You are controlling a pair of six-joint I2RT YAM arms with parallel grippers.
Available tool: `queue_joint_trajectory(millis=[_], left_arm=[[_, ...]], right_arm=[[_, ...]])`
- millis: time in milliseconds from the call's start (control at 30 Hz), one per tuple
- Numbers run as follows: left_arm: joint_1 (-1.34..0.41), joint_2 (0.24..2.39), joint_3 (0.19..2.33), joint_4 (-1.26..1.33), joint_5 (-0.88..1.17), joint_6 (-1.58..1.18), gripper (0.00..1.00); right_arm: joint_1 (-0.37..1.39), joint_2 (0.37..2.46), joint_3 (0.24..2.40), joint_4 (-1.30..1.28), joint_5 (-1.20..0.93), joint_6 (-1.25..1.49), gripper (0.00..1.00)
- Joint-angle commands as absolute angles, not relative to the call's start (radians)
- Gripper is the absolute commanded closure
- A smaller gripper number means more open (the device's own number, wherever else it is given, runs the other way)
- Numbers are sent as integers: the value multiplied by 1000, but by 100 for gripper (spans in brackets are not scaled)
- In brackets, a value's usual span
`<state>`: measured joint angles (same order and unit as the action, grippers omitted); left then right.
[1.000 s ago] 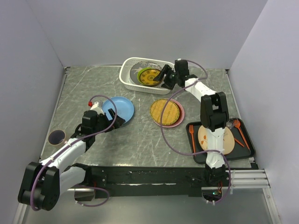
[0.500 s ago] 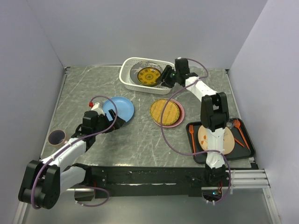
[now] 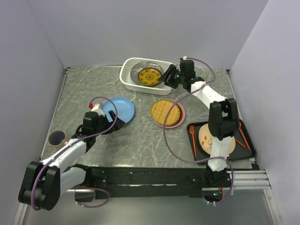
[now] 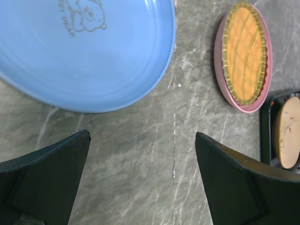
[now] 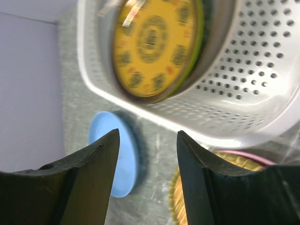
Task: Place the plates into the plastic bin on the countertop
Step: Pick up the plate at the center of the board.
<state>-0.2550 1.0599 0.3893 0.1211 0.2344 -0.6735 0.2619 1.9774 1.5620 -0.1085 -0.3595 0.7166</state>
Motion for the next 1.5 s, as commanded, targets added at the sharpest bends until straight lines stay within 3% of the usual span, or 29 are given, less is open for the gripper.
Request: queue_joint_trajectory(millis=[0,367,767,1467], left_arm=[[-256,1012,433,40,154,-664,1],[-253,908,425,-44,80,-713,1],[-224,850,403,-101,61,-729,1],[-110,1144,344,218,210,-825,2]], right_arm=[[264,1830,1475,-3,-359,726,40],[282,1563,1111,130,-380,738,39],[291,1393,856,161,-359,721,38],[299,1307,715,170,-382,723,38]])
